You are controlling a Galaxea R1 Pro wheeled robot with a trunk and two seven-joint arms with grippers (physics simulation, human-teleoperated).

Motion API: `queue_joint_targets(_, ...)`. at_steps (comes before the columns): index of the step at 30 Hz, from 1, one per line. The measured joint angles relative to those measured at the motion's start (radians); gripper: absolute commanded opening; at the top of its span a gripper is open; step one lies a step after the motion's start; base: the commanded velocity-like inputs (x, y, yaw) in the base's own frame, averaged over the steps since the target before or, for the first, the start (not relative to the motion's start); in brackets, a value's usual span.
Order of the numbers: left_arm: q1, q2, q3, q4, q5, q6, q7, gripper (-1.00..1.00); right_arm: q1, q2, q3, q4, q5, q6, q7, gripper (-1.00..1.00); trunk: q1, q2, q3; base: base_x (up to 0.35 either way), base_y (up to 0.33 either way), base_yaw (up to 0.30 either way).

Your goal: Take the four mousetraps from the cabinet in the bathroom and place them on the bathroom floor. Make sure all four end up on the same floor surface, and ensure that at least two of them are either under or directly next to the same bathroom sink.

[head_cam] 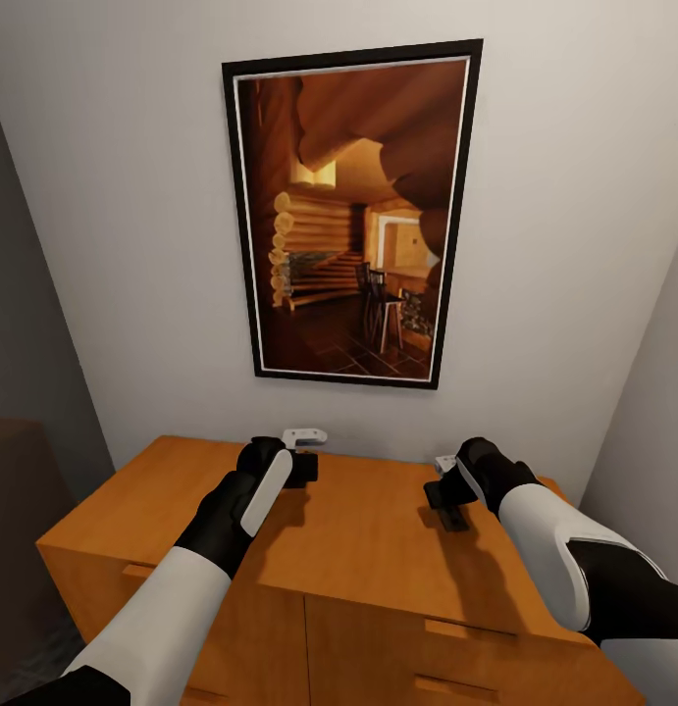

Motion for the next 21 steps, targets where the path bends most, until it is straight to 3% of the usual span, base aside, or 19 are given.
queue_joint_targets(12,0.0,0.0,0.0,-0.002,0.0,0.0,0.001,-1.0,0.0,0.0,0.0,0.0,0.001,0.0,0.0,-1.0,-0.046,0.084,0.038,-0.002,0.001,0.0)
queue_joint_targets(21,0.0,0.0,0.001,-0.002,0.0,0.0,0.0,-1.0,0.0,0.0,0.0,0.0,0.001,0.0,0.0,-1.0,-0.08,0.147,0.066,-0.197,0.136,0.0)
